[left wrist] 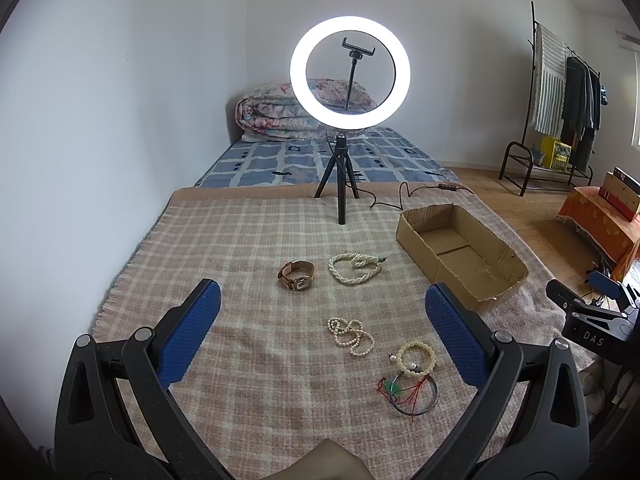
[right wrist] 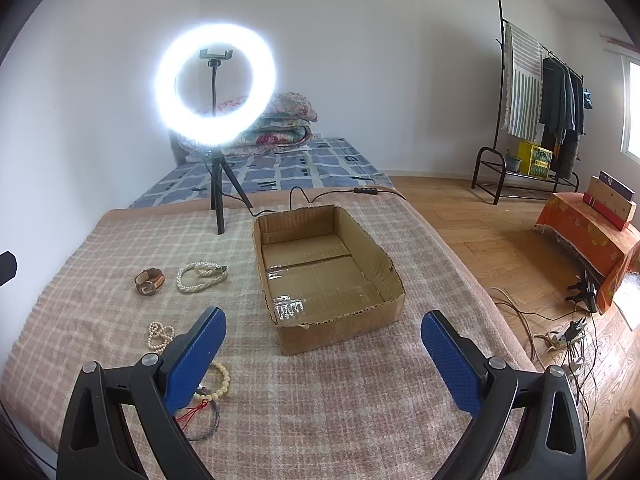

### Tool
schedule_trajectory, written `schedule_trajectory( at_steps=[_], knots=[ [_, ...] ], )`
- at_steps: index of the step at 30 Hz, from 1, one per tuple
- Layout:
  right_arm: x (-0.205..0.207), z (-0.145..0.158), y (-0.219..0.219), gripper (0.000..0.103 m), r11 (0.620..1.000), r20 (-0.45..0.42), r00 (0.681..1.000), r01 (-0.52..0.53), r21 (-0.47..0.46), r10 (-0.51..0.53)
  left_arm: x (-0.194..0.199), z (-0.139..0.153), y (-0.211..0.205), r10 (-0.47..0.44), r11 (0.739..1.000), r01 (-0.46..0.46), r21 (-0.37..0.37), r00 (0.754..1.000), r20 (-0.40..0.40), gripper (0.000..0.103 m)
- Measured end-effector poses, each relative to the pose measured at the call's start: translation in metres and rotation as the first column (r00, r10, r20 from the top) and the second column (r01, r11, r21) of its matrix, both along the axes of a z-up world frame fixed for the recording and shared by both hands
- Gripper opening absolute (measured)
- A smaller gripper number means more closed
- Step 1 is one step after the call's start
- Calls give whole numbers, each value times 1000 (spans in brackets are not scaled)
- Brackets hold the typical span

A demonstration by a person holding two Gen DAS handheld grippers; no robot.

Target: Organize jewelry

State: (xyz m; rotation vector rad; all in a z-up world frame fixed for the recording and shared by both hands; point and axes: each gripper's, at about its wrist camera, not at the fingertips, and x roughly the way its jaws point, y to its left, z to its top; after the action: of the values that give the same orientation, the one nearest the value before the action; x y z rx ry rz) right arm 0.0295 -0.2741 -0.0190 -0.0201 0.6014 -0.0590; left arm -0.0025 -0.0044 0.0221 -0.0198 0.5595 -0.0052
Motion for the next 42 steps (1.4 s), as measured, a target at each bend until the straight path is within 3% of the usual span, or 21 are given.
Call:
schedule_trajectory(
  at_steps=[42],
  knots=[
    [1, 0, 3, 99, 1000, 7, 1000, 0, -1, 0, -2, 0, 3, 2, 1000, -2, -9, 1000, 7, 103]
  ],
)
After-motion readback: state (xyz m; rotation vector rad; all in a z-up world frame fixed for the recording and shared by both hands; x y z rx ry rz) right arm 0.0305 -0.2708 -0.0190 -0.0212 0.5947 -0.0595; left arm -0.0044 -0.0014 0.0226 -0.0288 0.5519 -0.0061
